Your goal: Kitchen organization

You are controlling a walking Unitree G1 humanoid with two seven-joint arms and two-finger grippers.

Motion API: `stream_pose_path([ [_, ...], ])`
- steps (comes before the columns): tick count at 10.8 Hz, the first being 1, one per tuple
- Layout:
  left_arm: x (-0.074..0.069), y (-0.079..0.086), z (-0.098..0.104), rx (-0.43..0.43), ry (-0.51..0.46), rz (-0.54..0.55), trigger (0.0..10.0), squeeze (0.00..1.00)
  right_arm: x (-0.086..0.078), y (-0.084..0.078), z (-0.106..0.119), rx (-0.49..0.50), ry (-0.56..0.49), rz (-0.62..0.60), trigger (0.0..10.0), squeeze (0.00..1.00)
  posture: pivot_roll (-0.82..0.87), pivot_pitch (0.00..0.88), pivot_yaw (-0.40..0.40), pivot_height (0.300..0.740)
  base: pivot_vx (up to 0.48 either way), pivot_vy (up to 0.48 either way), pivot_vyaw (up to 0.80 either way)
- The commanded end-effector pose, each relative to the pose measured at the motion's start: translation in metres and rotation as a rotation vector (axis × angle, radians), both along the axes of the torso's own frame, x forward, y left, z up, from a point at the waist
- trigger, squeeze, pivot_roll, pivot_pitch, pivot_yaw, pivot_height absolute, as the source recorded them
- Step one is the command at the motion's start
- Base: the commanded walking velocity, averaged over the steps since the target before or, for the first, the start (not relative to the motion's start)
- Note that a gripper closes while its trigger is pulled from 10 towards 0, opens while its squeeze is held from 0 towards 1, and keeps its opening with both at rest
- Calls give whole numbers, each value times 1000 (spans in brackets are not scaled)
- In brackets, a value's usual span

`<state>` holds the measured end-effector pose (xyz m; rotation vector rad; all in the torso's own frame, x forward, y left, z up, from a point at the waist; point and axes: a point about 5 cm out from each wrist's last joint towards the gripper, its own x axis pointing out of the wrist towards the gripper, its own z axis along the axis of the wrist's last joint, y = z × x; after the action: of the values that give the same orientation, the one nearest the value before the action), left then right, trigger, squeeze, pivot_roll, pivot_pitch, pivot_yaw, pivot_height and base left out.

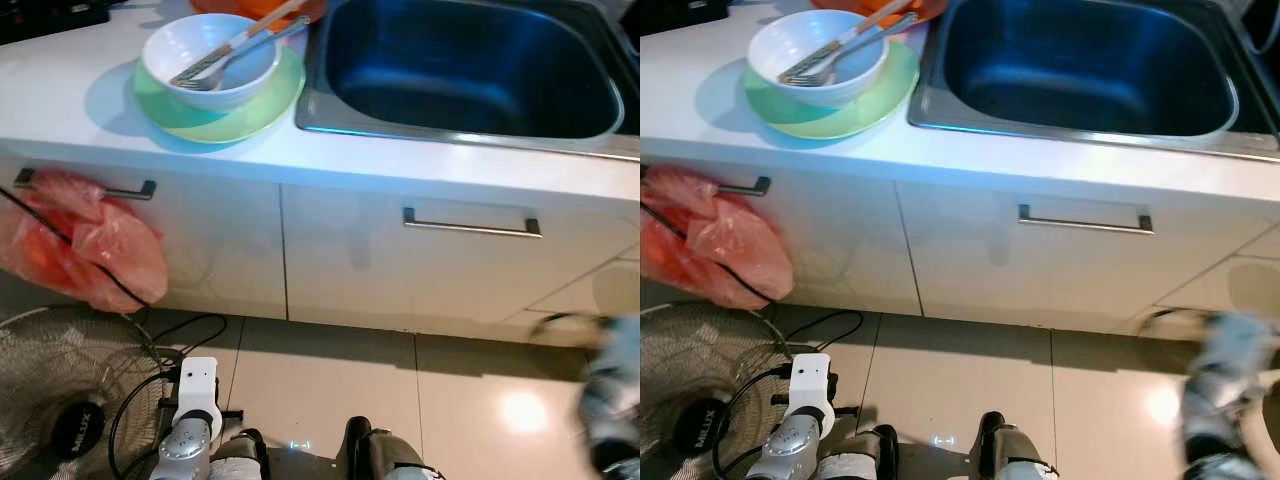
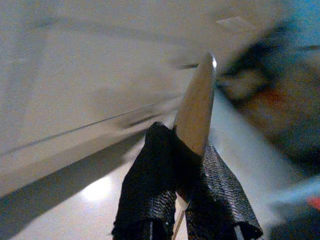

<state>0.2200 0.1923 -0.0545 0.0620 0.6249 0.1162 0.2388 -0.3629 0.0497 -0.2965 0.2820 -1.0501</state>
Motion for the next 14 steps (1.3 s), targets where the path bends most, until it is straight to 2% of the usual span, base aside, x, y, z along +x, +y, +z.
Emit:
stream_pose_path([
  [1,-9,2,-6,-3,28,3,10000,0,-5,-15,13,-72,-11,-114,10000,0,147,228,-45,740,0,0,0],
  [2,-9,1,-6,-5,27,3,10000,0,4,-23,44,-225,-66,-188,10000,0,148,229,-45,740,0,0,0],
  [3,-9,1,-6,-6,28,3,10000,0,10,-26,58,-278,-103,-211,10000,0,148,229,-45,740,0,0,0],
  [4,-10,1,-6,-5,29,4,10000,0,18,-30,86,-355,-177,-254,10000,0,144,228,-46,740,0,0,0],
  [5,-10,1,-6,-5,30,5,10000,0,24,-30,103,-412,-210,-268,10000,0,146,227,-47,740,0,0,0],
  [8,-9,1,-6,-10,25,9,10000,0,43,-16,157,-594,-355,-238,10000,0,141,226,-47,740,0,0,0],
  [9,-9,1,-5,-11,23,10,10000,0,60,4,185,-615,-480,-99,10000,0,140,225,-47,740,0,0,0],
  [10,-9,1,-5,-13,22,12,10000,0,84,37,208,-542,-627,156,10000,0,143,225,-48,740,0,0,0],
  [11,-8,1,-5,-14,20,13,10000,0,93,54,217,-483,-696,270,10000,0,145,226,-49,740,0,0,0],
  [12,-7,1,-4,-16,17,15,10000,0,110,86,233,-315,-820,480,10000,0,147,224,-48,740,0,0,0],
  [13,-7,1,-4,-16,15,16,10000,0,118,106,240,-213,-871,604,10000,0,145,223,-48,740,0,0,0],
  [14,-6,0,-4,-17,13,17,10000,0,134,136,239,-87,-844,764,10000,0,146,221,-49,740,0,0,0],
])
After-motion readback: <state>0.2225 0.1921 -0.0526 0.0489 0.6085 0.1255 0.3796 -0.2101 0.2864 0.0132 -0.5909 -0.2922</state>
